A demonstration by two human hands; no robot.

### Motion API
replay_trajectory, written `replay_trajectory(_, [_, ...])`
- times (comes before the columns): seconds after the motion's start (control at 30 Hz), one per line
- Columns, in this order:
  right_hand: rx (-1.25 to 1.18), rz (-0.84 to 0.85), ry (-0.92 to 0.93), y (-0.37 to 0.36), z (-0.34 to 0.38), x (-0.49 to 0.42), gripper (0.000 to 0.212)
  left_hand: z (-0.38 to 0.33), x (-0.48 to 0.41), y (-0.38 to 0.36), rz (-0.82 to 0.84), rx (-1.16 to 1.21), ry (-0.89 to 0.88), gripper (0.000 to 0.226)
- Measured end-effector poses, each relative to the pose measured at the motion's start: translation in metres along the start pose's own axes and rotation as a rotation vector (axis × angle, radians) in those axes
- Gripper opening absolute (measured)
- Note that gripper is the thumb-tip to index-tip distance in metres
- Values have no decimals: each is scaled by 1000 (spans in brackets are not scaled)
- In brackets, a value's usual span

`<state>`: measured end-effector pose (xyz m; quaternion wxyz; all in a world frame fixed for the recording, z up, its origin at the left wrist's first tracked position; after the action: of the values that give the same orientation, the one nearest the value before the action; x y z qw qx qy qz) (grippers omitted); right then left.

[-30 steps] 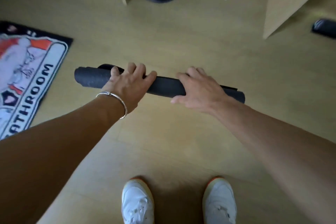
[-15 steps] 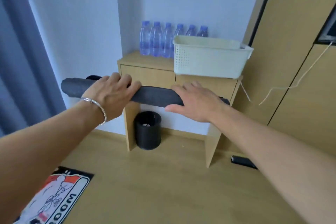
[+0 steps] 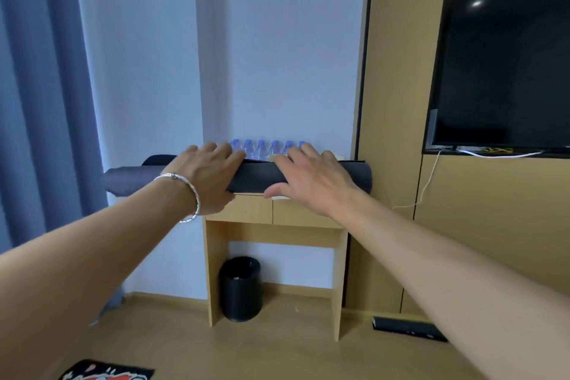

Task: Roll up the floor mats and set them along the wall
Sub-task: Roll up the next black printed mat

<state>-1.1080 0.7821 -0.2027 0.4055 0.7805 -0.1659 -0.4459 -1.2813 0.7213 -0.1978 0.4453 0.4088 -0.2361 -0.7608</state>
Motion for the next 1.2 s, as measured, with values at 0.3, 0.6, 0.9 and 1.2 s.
replay_trajectory(0.3, [118,-164,105,34,-44,48,65,-70,-23,60,43,272,-70,44])
replay_trajectory(0.6, [-163,-585,-22,8,-83,56,28,-93,-68,39,-164,855,351,39])
replay_trajectory(0.9, [-262,-131,-257,-19,-150,65,63,-151,-145,67,-424,2063,936,64])
replay_trajectory(1.2, [-59,-70,-316,-19,-184,123,72,-201,-119,70,-239,1985,804,46])
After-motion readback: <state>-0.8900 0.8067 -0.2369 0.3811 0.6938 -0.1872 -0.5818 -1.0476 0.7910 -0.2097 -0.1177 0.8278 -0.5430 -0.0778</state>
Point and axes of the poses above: each hand's wrist, its own x-axis away from the middle knuckle, its own y-axis out of the back of the hand, z = x × y, the point moved 1 cm from there along -x, towards the middle knuckle, and after that the axes turned 9 degrees about -y, right-handed, at the moved point
